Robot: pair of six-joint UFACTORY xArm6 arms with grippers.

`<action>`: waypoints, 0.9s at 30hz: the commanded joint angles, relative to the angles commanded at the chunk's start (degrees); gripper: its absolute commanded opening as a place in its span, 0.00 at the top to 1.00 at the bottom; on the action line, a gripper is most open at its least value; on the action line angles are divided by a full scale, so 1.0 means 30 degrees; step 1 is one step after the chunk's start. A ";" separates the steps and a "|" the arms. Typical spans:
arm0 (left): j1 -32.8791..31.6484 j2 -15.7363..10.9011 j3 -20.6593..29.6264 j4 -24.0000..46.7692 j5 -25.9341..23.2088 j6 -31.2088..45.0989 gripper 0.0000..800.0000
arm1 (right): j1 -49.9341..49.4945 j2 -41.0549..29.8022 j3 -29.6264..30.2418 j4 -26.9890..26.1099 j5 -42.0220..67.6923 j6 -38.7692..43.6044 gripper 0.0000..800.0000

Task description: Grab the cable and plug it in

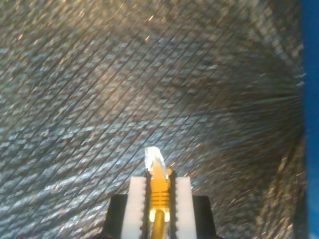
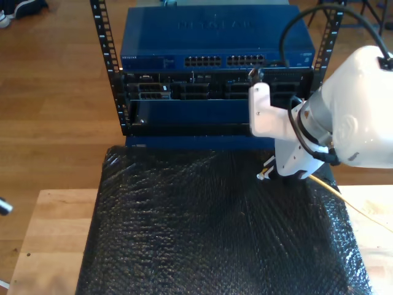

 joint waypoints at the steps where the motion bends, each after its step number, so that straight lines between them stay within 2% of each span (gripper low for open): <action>1: 0.0264 -0.0117 0.0029 0.0205 0.0059 0.0469 0.00 | -0.0029 0.0147 -0.0088 -0.0059 0.0000 0.0147 1.00; 12: 0.3136 -0.1612 0.2667 0.3839 0.0088 0.5568 0.00 | -0.0498 0.1407 -0.1026 -0.0147 0.0029 0.0234 1.00; 17: 0.5040 -0.1905 0.4073 0.4571 -0.0088 0.8293 0.00 | -0.0586 0.1407 -0.1055 -0.0147 0.0029 0.0234 1.00; 22: 0.6535 -0.2579 0.5919 0.5714 -0.1055 0.9905 0.00 | -0.0645 0.1407 -0.1055 -0.0147 0.0029 0.0234 1.00; 27: 0.6711 -0.4073 0.8908 0.6945 -0.3604 1.0930 0.00 | -0.0645 0.1407 -0.1026 -0.0147 0.0029 0.0234 1.00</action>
